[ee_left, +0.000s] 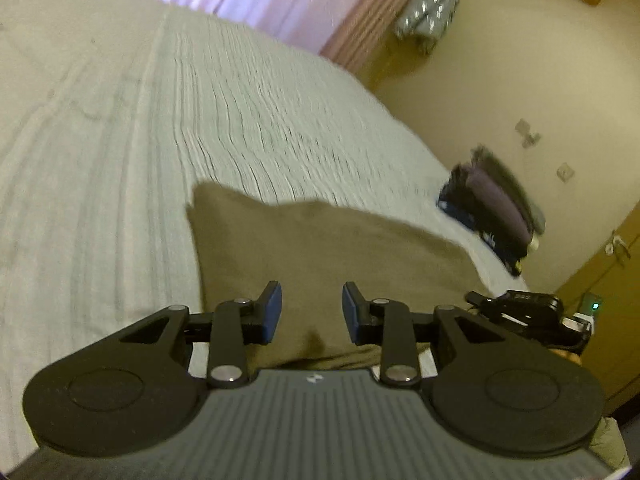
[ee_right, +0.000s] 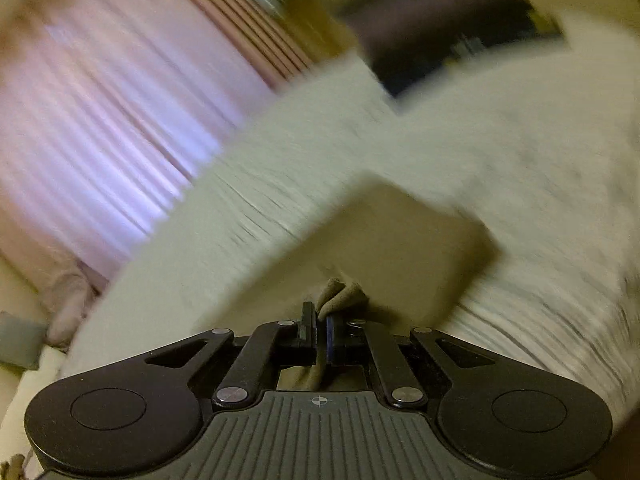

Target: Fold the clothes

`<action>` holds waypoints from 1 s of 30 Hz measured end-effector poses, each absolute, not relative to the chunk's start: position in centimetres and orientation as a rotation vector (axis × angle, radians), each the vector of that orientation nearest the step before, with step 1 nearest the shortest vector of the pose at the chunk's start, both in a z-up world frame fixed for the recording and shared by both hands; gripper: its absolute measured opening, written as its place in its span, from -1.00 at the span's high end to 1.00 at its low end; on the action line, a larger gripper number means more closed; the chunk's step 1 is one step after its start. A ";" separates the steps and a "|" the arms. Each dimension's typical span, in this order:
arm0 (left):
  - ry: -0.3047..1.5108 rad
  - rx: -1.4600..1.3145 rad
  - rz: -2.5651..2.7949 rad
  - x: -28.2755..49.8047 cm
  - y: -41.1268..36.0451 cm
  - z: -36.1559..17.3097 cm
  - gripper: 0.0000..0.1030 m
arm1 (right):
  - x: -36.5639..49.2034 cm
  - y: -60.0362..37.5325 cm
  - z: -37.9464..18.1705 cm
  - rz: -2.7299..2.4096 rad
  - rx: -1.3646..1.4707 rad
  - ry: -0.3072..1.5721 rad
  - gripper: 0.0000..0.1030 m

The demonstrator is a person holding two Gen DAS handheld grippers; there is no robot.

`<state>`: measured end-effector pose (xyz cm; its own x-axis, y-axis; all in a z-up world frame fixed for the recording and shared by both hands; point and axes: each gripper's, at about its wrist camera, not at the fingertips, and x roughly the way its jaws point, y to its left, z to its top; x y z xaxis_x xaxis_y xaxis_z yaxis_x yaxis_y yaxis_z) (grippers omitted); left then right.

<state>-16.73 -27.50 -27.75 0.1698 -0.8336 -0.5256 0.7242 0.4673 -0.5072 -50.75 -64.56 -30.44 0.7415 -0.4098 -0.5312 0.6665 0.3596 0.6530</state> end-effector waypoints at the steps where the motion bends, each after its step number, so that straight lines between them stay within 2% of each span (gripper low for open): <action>1: 0.863 -0.142 -1.120 -16.9 -28.3 -27.9 0.47 | -50.8 -64.7 -30.4 -0.696 0.971 0.290 0.93; 8: 0.871 -0.100 -1.134 -17.3 -30.8 -27.9 0.47 | -49.6 -62.3 -24.3 -0.570 0.595 0.124 0.93; 11: 0.883 -0.089 -1.138 -17.6 -31.0 -28.5 0.47 | -50.8 -61.2 -23.5 -0.578 0.476 0.100 0.94; 19: 0.927 -0.056 -1.146 -18.2 -32.6 -29.8 0.49 | -51.7 -65.4 -30.0 -0.763 0.752 0.300 0.94; 24: 0.912 -0.067 -1.146 -18.2 -33.1 -29.5 0.49 | -48.6 -65.6 -26.6 -0.726 0.549 0.250 0.94; 30: 0.938 -0.049 -1.146 -18.6 -33.7 -30.7 0.49 | -49.4 -66.5 -29.9 -0.827 0.602 0.304 0.93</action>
